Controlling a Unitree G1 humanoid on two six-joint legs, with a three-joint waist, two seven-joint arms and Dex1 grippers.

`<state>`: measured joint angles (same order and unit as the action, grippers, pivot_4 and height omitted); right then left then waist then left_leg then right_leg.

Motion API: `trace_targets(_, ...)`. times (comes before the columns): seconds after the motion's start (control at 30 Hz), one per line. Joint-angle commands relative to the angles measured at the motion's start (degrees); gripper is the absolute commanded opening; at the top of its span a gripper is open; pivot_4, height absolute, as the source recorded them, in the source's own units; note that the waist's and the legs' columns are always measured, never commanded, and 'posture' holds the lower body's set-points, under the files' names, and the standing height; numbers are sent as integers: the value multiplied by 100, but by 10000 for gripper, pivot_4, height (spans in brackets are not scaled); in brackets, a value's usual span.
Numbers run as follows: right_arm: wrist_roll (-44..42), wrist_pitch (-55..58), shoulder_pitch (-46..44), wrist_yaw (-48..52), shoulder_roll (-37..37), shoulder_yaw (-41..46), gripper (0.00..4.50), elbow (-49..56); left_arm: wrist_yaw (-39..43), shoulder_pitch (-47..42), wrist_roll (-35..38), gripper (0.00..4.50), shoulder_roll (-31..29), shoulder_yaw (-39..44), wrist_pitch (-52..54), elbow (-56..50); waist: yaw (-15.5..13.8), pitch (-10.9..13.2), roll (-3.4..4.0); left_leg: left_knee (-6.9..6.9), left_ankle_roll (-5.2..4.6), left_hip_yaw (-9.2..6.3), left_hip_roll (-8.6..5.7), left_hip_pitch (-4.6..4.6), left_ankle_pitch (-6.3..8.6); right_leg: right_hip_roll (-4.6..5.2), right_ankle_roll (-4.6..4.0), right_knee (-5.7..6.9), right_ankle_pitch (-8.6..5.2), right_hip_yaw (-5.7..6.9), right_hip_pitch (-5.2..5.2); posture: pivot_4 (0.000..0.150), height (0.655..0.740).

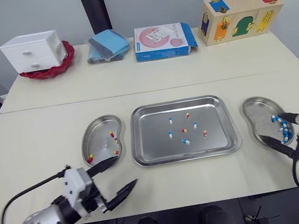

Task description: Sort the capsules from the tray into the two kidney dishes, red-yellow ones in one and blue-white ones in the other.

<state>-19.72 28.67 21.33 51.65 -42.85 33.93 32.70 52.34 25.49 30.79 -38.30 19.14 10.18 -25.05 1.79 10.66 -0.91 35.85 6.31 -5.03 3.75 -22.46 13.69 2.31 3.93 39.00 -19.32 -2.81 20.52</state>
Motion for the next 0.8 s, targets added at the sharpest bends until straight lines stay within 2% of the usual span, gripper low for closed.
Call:
trace_targets(0.03, -46, -667, 520, 838, -344, 503, 44771, -314, -307, 363, 50, 45000, -245, 898, 565, 195, 1, 1, -1, -1, 0, 0, 0, 9, 1, 0, -1, -3, -2, 0, -9, 1500, 7400)
trace_targets(0.1, 162, -1111, 861, 1195, -533, 617, 44771, -711, -257, 554, -69, 45000, -309, 1206, 531, 487, 1, 2, -4, -2, 0, 3, -1, 19, 1, 1, -2, -6, -3, -1, -18, 1500, 7400)
trace_targets(0.17, 107, -1063, 1059, 1364, -639, 743, 44771, -1046, -156, 709, -109, 45000, -361, 1430, 547, 747, 3, 2, -20, -2, 0, 4, 0, 32, 1, 1, -8, -7, -11, -2, -27, 1500, 7400)
trace_targets(0.5, 77, -1066, 937, 1450, -811, 517, 44771, -1457, 184, 1052, -215, 45000, -190, 1653, 255, 991, 2, 0, -29, -3, 3, 11, 1, 38, 2, 1, -26, -7, -22, -9, -30, 1500, 7400)
trace_targets(0.67, 108, -1103, 801, 1436, -853, 365, 44771, -1540, 748, 1267, -143, 45000, -257, 1310, 82, 467, 2, 1, -31, -4, 3, 12, 2, 37, 2, 1, -22, -7, -21, -10, -29, 1500, 7400)
trace_targets(0.8, 98, -1212, 904, 1456, -780, 384, 44771, -1439, 619, 790, -38, 45000, -148, 723, 232, -98, -28, -1, -27, -3, 4, 18, -2, 38, 2, 0, -24, -7, -23, -24, -31, 1500, 7400)
